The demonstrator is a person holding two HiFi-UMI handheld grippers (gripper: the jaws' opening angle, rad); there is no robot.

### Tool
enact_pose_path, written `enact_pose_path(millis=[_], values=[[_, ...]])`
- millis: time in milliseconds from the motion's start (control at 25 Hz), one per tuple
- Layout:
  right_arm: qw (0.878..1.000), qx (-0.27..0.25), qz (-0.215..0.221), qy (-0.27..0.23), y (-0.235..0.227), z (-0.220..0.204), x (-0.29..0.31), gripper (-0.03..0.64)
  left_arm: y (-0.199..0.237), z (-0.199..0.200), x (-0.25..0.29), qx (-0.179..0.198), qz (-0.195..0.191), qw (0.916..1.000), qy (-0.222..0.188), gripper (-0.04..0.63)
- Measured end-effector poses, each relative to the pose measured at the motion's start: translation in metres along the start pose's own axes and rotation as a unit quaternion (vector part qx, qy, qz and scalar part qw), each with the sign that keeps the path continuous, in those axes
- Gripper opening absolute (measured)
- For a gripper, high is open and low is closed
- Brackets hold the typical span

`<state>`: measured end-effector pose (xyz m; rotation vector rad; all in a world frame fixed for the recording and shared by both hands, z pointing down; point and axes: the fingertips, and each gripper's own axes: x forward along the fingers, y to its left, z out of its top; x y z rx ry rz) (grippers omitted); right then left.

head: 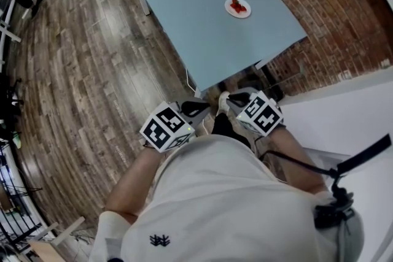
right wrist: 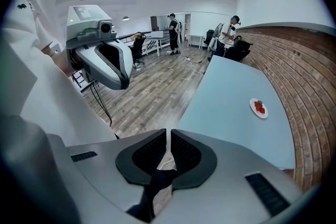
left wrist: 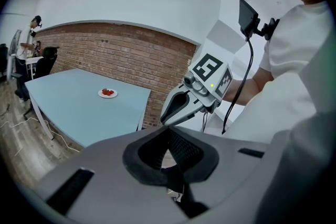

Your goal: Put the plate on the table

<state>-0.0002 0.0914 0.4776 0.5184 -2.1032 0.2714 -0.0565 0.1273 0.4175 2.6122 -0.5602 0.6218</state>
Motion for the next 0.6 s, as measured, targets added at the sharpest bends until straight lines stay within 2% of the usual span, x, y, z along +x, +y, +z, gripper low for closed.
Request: enact_pose_path(millis=[600], values=[[1.0, 0.006, -0.005, -0.01, -0.02, -0.004, 0.001, 0.025, 0.01, 0.003, 0.015, -0.012, 0.001, 0.9999, 0.009, 0.001]])
